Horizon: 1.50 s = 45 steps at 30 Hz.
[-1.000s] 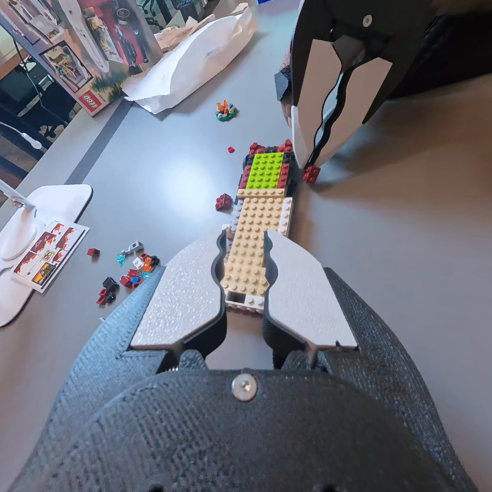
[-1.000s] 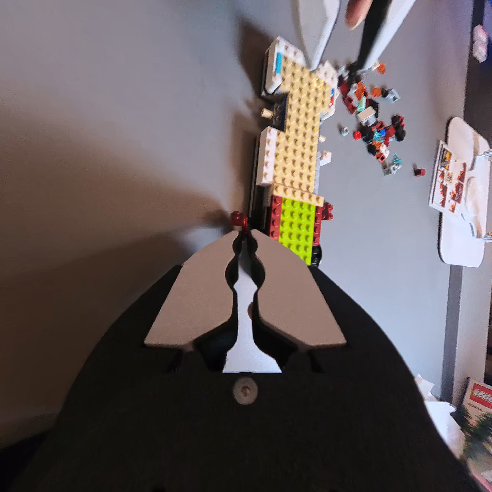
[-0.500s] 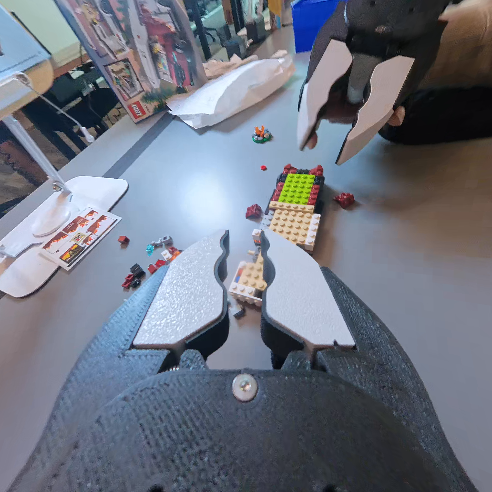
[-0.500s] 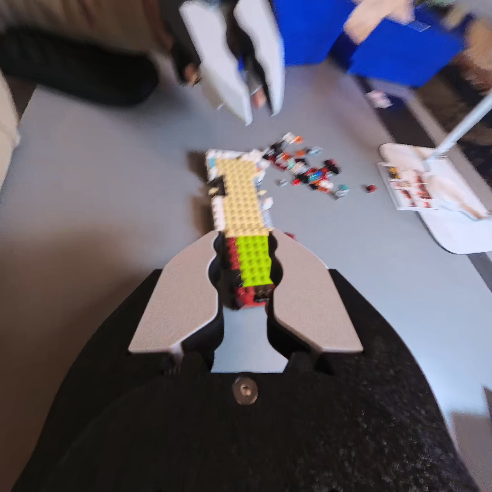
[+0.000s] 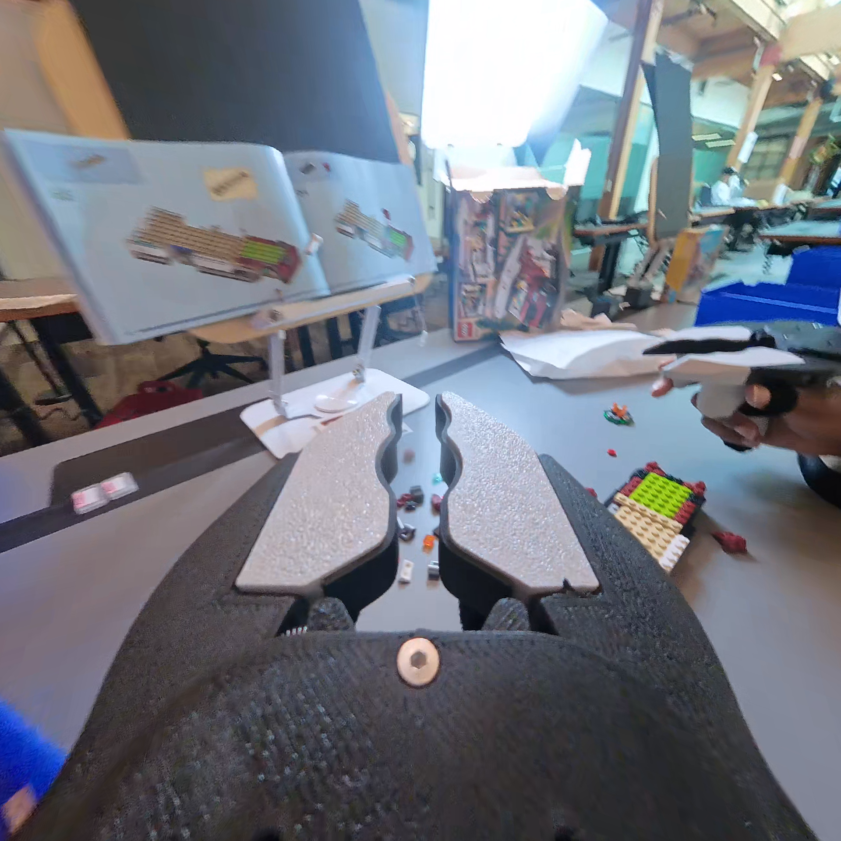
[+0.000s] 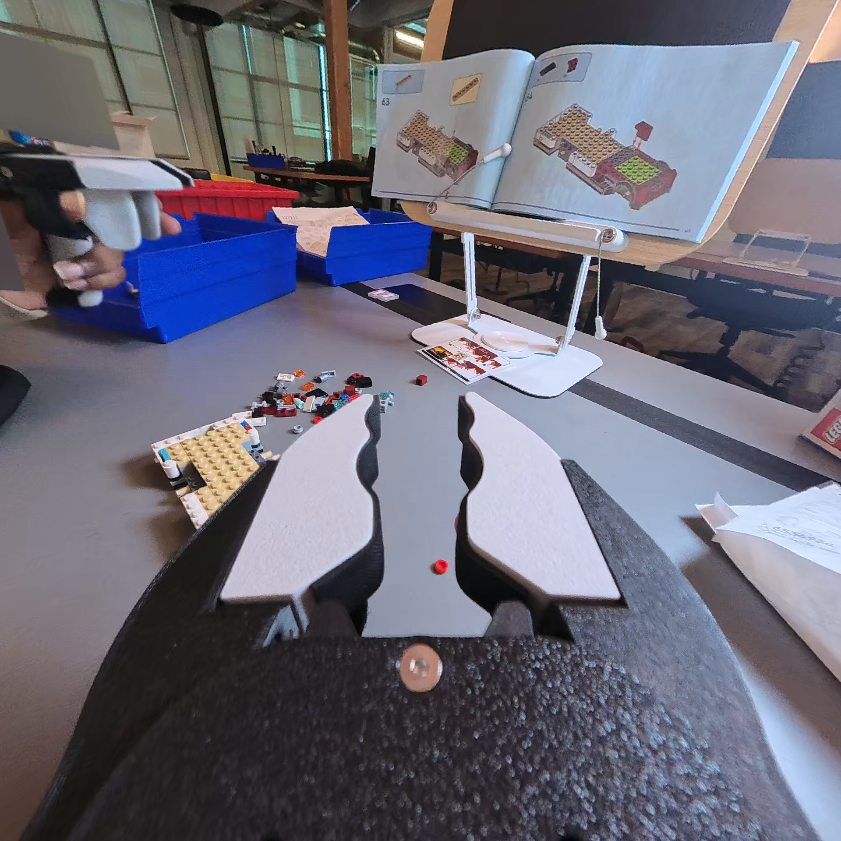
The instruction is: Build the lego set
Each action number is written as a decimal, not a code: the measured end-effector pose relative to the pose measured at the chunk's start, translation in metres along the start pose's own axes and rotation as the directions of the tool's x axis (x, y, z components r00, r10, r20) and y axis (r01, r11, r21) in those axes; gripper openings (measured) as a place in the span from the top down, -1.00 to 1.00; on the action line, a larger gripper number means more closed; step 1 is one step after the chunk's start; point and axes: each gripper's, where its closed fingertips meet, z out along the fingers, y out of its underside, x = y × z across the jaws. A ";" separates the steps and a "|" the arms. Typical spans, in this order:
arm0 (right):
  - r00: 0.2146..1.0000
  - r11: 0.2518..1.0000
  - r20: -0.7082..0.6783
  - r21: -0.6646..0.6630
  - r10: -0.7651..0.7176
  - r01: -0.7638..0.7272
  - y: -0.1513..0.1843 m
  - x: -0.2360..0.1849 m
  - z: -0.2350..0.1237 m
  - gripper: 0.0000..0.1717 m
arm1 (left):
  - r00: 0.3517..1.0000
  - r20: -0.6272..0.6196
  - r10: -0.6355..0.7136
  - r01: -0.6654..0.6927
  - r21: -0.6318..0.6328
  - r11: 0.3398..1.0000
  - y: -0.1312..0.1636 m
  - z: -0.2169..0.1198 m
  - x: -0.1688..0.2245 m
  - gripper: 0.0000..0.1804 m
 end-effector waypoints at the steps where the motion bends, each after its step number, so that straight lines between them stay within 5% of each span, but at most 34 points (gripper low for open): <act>1: 1.000 1.000 -0.006 0.005 0.000 0.000 -0.001 0.001 -0.001 0.63 | 0.999 0.040 -0.014 0.013 0.023 1.000 -0.008 -0.009 -0.011 0.85; 13: 0.999 0.999 -0.009 0.033 -0.031 0.032 -0.007 0.001 -0.002 0.69 | 0.921 0.383 -0.070 0.061 0.035 0.998 -0.027 -0.098 -0.129 0.82; 19: 0.999 0.998 0.020 0.032 -0.049 0.049 -0.008 -0.003 0.002 0.70 | 0.850 0.520 0.082 0.013 -0.178 0.984 -0.011 -0.122 -0.165 0.76; 23: 0.999 0.999 0.052 0.039 -0.011 0.009 -0.009 -0.007 0.004 0.71 | 0.812 0.572 0.116 0.105 -0.339 0.935 0.001 -0.148 -0.188 0.70; 31: 0.998 1.000 0.058 0.009 0.016 -0.017 0.000 -0.009 0.007 0.73 | 0.835 0.527 0.159 0.261 -0.634 0.728 0.051 -0.178 -0.210 0.65; 36: 1.000 1.000 0.011 0.012 -0.001 0.001 -0.002 -0.006 0.002 0.74 | 0.865 0.484 0.132 0.307 -0.719 0.623 0.085 -0.153 -0.241 0.63; 41: 1.000 1.000 -0.018 0.016 -0.021 0.021 -0.004 -0.003 -0.001 0.76 | 0.832 0.533 0.154 0.418 -0.784 0.458 0.126 -0.148 -0.296 0.65; 45: 0.999 0.999 -0.025 0.005 -0.041 0.041 -0.002 -0.002 -0.001 0.76 | 0.857 0.510 0.079 0.465 -0.830 0.309 0.162 -0.153 -0.297 0.67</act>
